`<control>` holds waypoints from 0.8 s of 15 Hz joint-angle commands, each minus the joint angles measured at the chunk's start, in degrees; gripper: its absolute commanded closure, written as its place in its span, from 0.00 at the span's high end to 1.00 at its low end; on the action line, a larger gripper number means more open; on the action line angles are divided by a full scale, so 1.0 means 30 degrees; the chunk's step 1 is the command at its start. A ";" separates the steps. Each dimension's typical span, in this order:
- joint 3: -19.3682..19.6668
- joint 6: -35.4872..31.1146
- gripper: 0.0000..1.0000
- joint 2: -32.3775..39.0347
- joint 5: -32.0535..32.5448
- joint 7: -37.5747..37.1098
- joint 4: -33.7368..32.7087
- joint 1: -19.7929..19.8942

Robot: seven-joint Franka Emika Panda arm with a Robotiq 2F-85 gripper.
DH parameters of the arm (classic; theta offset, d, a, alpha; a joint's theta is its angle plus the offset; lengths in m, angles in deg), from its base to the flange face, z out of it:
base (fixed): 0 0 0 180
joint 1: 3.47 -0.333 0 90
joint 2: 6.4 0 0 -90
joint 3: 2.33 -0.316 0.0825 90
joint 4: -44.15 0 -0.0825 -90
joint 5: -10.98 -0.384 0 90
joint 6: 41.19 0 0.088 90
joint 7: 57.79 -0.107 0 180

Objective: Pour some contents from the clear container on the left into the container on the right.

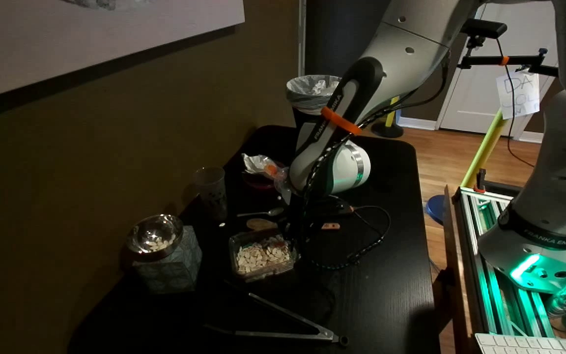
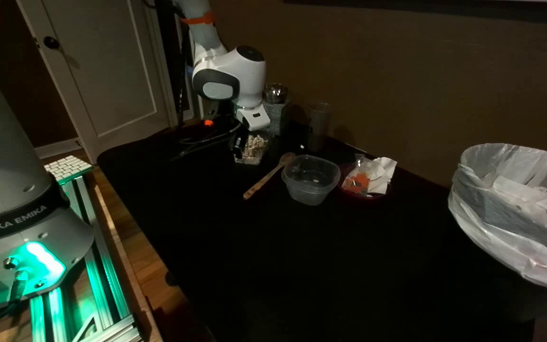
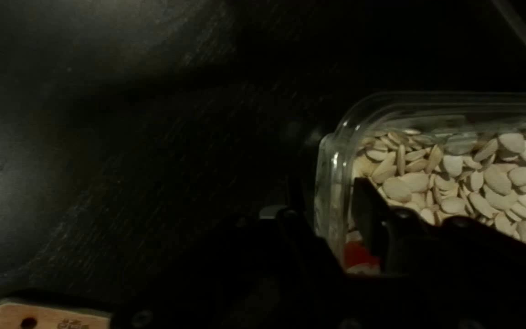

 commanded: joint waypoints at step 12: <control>-0.0207 0.0334 0.00 0.1893 0.0533 0.0229 -0.1782 0.0566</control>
